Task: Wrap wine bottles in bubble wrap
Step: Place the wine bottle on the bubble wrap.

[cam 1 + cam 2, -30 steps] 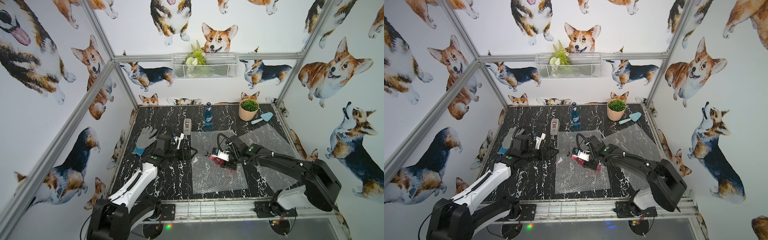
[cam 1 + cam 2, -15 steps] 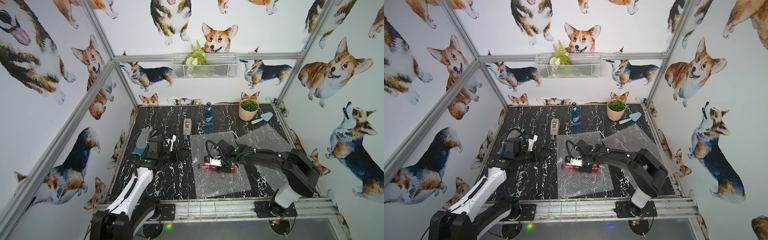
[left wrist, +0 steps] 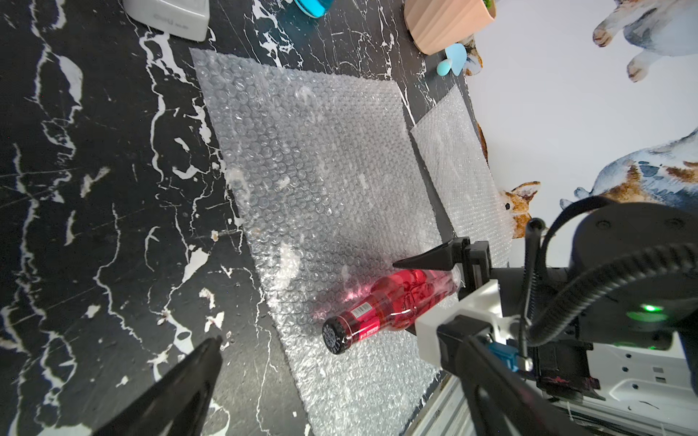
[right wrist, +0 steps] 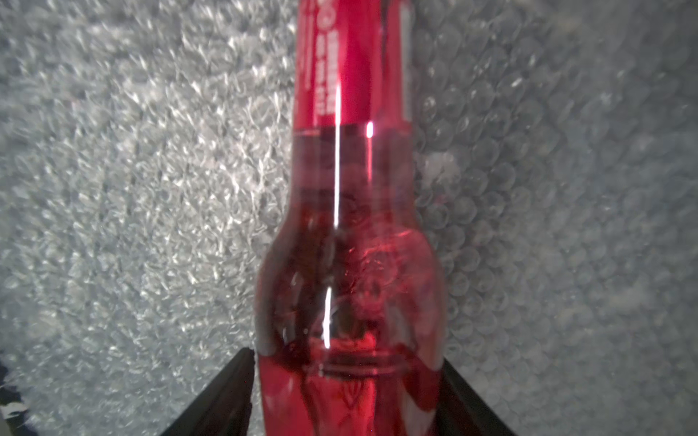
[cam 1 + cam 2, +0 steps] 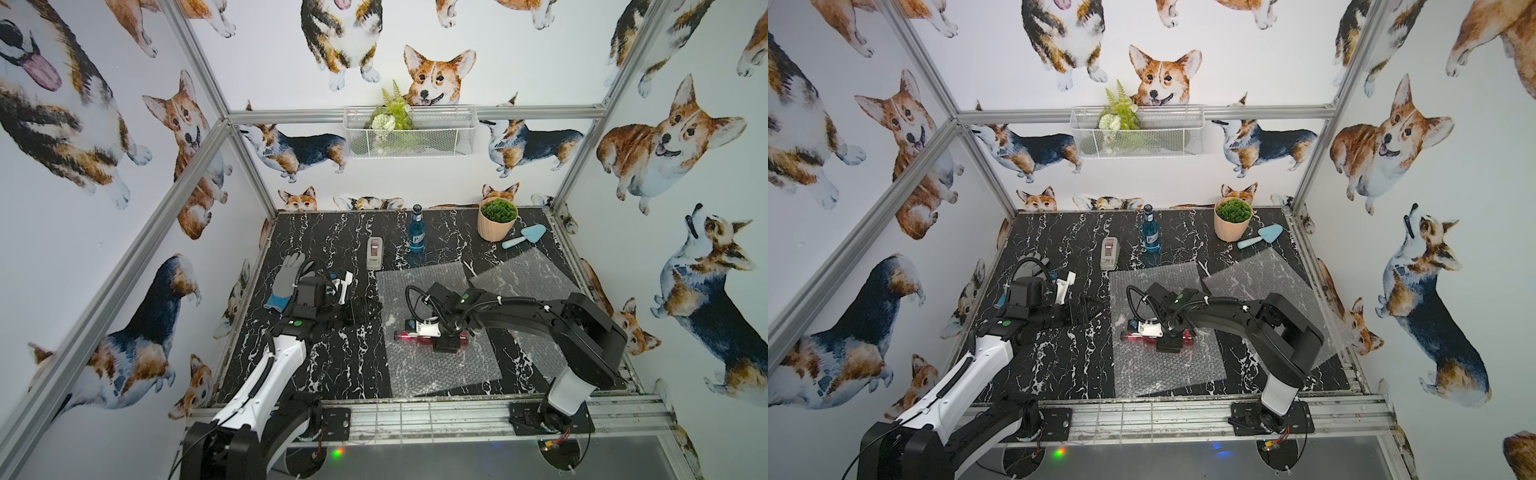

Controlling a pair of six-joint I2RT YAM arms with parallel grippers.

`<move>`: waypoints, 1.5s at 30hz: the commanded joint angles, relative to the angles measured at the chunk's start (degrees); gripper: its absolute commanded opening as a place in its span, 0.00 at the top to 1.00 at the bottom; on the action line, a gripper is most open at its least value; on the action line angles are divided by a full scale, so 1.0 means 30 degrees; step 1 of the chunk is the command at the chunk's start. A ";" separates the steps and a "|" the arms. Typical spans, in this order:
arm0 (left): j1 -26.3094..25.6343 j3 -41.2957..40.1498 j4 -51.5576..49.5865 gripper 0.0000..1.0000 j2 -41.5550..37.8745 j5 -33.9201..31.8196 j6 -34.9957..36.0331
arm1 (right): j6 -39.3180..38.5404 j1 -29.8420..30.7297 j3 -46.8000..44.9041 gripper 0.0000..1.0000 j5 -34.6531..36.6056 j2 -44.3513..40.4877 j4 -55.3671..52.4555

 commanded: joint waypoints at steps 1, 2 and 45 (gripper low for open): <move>0.0036 0.0052 0.0039 0.00 -0.0033 0.0220 0.0237 | -0.0482 -0.0003 0.0390 0.35 0.0121 0.0012 -0.0885; 0.0029 0.0104 -0.0021 0.00 -0.0068 0.0173 0.0284 | -0.0648 0.0040 0.0290 0.43 0.0325 -0.0133 -0.0753; -0.3942 0.1669 0.2891 0.00 0.3935 -0.1120 -0.0990 | -0.3534 0.0538 -0.3126 0.09 0.1407 -0.6610 0.0889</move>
